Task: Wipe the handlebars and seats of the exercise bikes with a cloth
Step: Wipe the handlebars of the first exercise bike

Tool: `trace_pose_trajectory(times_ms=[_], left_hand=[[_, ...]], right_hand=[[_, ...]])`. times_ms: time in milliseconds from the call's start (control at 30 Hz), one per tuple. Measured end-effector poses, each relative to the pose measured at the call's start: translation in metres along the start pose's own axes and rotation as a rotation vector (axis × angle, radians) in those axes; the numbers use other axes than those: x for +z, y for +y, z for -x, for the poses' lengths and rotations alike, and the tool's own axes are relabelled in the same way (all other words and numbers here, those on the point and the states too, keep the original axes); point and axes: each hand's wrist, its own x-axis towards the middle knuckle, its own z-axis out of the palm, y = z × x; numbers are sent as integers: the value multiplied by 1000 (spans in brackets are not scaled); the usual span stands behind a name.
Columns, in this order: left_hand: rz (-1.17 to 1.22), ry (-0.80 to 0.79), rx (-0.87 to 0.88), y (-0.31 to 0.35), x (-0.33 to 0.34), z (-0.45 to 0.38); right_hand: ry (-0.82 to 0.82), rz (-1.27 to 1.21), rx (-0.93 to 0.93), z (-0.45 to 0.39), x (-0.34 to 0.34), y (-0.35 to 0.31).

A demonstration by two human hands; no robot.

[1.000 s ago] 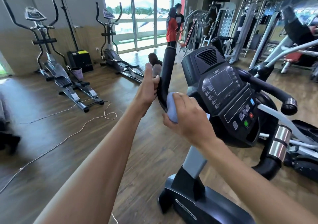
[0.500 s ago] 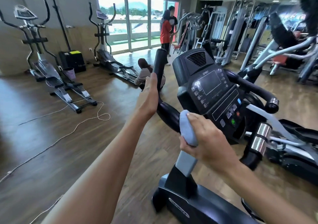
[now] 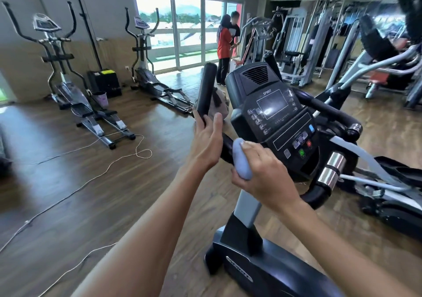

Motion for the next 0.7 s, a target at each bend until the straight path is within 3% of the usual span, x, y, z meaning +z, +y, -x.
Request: trace_pose_trajectory(times_ms=[167,233,367,433,500,567,633,700], left_hand=[[29,20,77,-5,29,40],[37,74,77,-1,27,45],[-13,292,169,27,26,55],[-3,289,258,55,39,70],[100,122,333,86,67,96],[167,-159,398,113,103,131],[139,-504,459,137,144,169],[27,-790,469,150,188,203]], right_hand=[[-96,-89,3,47,-37,28],[-56,-291,69,55,-63,31],[358,-720,476,81,-110,33],[508,-890,669,106,-122,42],[549,-1120,876,136,-128,59],[484,-1236,1051,167,-138,75],[437,-1279,1084,200,-154,94],[369,-1316,1002,232,-172,117]])
